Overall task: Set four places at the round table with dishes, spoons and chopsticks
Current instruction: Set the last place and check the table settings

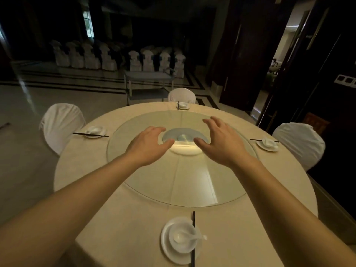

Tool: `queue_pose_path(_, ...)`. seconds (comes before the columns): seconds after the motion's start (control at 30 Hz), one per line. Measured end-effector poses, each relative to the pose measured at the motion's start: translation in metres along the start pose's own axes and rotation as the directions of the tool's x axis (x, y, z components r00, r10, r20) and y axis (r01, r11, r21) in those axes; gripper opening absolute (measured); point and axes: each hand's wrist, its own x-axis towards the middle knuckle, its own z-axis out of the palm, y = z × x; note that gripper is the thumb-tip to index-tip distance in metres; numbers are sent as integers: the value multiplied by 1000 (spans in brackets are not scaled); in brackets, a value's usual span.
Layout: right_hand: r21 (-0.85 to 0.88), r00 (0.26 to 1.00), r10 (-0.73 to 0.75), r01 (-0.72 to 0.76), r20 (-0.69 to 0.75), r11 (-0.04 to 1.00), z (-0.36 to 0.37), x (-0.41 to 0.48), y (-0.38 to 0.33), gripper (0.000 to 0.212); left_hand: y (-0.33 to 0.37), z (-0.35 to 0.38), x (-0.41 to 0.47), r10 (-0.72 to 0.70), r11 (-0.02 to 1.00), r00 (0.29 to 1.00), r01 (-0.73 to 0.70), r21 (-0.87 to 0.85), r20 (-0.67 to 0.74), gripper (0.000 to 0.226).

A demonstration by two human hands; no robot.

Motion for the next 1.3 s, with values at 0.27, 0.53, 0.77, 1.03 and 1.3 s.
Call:
queue_pose_path(0.27, 30, 996, 29, -32, 82, 999, 40, -19, 13, 66, -20, 36, -11, -74, 997, 993, 76, -22, 96, 57)
queue_pose_path(0.53, 32, 945, 110, -125, 307, 992, 133, -60, 48, 64, -58, 131, -41, -167, 984, 943, 177, -8, 287, 54)
queue_pose_path(0.77, 40, 884, 170, -208, 436, 977, 206, -99, 78, 60, -89, 208, -75, -269, 955, 871, 298, -7, 412, 51)
queue_pose_path(1.03, 83, 785, 330, -432, 524, 898, 278, -147, 120, 46, -118, 275, -110, -420, 882, 744, 470, 40, 520, 51)
queue_pose_path(1.3, 9, 608, 451, -602, 654, 799, 325, -181, 139, 42, -127, 309, -136, -490, 821, 673, 570, 33, 554, 48)
